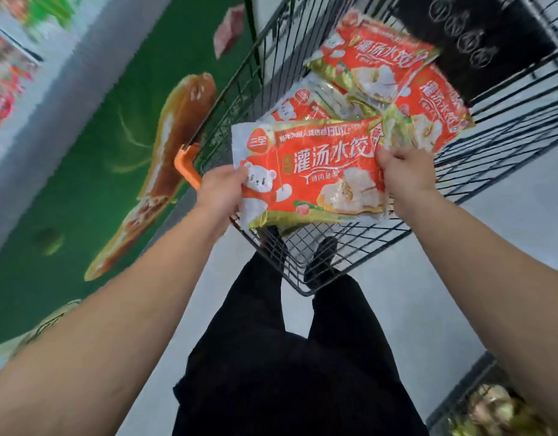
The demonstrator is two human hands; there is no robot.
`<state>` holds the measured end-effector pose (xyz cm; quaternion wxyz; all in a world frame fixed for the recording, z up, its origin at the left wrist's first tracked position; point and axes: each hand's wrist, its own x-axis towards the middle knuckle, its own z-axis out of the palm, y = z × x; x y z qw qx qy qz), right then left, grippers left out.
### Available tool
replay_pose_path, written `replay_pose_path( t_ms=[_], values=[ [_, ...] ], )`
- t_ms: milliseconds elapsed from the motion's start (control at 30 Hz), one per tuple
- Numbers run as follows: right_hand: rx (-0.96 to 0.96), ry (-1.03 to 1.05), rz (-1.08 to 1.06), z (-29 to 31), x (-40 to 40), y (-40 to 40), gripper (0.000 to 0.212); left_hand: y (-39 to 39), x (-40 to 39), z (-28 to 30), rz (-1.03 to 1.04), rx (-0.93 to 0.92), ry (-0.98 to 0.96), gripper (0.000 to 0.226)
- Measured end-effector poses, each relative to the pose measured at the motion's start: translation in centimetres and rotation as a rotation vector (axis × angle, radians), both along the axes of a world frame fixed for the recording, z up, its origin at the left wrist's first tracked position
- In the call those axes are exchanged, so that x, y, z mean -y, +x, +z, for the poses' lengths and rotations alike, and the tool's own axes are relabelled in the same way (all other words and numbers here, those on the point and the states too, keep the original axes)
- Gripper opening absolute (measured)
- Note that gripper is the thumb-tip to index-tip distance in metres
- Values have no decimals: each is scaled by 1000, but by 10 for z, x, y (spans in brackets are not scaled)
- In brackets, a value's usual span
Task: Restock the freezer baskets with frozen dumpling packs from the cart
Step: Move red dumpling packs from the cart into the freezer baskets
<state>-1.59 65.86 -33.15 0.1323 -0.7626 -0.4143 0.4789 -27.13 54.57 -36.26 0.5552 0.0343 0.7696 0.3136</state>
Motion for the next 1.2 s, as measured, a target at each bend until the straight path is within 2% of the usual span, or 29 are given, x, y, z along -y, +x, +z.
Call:
replay_pose_path(
  t_ms=[67,133,200,267,367,467,700,933,1200],
  values=[
    [-62,3,-19,22,10,-3,25,-1,11,35,23,-47,58,27],
    [-153,-14,-57,40,17,-8,13,-3,30,59,41,-68,98,26],
    [-222,-30,-69,56,26,-12,15,-7,53,76,45,-115,124,20],
    [-285,-19,-39,74,38,-13,17,-5,76,98,91,-144,163,19],
    [-356,34,7,102,55,-12,5,13,110,139,155,-203,209,20],
    [-402,84,73,125,72,-10,15,29,139,174,202,-238,266,19],
    [-476,153,311,185,109,-42,9,44,211,242,405,-348,301,16],
    [-514,187,469,219,140,-97,7,27,272,273,534,-434,332,18],
    [-524,211,597,237,162,-171,9,-16,312,275,663,-450,346,23]
  ],
)
